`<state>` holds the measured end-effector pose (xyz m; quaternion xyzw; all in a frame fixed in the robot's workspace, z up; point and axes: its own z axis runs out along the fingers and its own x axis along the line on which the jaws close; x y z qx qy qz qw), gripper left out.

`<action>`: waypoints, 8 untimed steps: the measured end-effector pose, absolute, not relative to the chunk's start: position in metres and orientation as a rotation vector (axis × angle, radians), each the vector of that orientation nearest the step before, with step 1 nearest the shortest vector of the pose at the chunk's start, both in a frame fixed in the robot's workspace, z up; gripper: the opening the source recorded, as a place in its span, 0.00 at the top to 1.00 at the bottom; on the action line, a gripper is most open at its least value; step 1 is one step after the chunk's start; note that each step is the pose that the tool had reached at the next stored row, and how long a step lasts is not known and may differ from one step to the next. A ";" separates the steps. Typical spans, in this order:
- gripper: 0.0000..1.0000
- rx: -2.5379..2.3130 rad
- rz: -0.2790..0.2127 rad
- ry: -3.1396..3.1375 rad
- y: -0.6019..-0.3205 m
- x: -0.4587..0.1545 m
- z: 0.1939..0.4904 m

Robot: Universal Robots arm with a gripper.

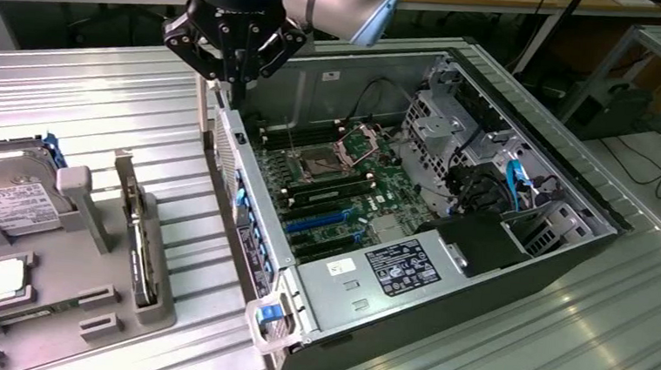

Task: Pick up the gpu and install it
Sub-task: 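Reach for the gpu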

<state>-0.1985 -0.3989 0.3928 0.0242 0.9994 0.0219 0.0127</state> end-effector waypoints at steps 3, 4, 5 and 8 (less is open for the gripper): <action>0.89 0.075 0.068 3.115 -0.399 -0.202 0.393; 0.89 0.075 0.068 3.115 -0.399 -0.203 0.393; 0.89 0.075 0.068 3.115 -0.399 -0.204 0.393; 0.89 0.075 0.068 3.115 -0.399 -0.209 0.393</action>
